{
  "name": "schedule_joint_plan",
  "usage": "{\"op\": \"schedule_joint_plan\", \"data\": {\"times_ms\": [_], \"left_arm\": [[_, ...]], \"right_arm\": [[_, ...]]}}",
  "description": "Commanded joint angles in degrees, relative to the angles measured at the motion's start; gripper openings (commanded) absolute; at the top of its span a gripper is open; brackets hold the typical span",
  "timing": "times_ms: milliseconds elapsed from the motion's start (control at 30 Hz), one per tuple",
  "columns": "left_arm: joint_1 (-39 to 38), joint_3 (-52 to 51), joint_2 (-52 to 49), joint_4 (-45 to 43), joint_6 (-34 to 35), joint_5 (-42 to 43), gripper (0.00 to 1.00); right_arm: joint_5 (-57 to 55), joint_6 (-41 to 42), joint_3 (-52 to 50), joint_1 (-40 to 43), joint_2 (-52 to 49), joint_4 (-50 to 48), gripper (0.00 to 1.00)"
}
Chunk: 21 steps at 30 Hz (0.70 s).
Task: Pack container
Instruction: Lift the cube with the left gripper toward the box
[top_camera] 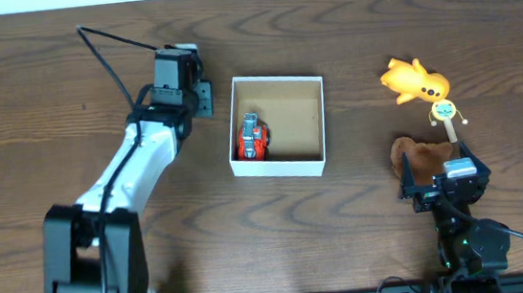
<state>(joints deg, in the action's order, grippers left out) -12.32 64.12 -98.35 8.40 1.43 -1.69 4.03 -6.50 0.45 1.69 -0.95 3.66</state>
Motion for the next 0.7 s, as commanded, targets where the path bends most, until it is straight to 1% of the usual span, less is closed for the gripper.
{"op": "schedule_joint_plan", "data": {"times_ms": [0,233,333,467,667], "left_arm": [[0.0,1.4,3.9,-0.4,-0.3,-0.4,0.54],[0.0,1.4,10.0,-1.4,0.0,0.1,0.53],[0.0,1.4,11.6,-2.1,0.1,2.2,0.53],[-0.7,1.4,12.2,-2.3,0.2,3.3,0.53],[-4.4,1.4,12.2,-2.3,0.2,3.3,0.53]], "right_arm": [[-0.2,-0.4,-0.1,-0.3,0.3,0.2,0.99],[-0.2,-0.4,-0.1,-0.3,0.3,0.2,0.99],[-0.2,-0.4,-0.1,-0.3,0.3,0.2,0.99],[-0.2,-0.4,-0.1,-0.3,0.3,0.2,0.99],[-0.2,-0.4,-0.1,-0.3,0.3,0.2,0.99]]}}
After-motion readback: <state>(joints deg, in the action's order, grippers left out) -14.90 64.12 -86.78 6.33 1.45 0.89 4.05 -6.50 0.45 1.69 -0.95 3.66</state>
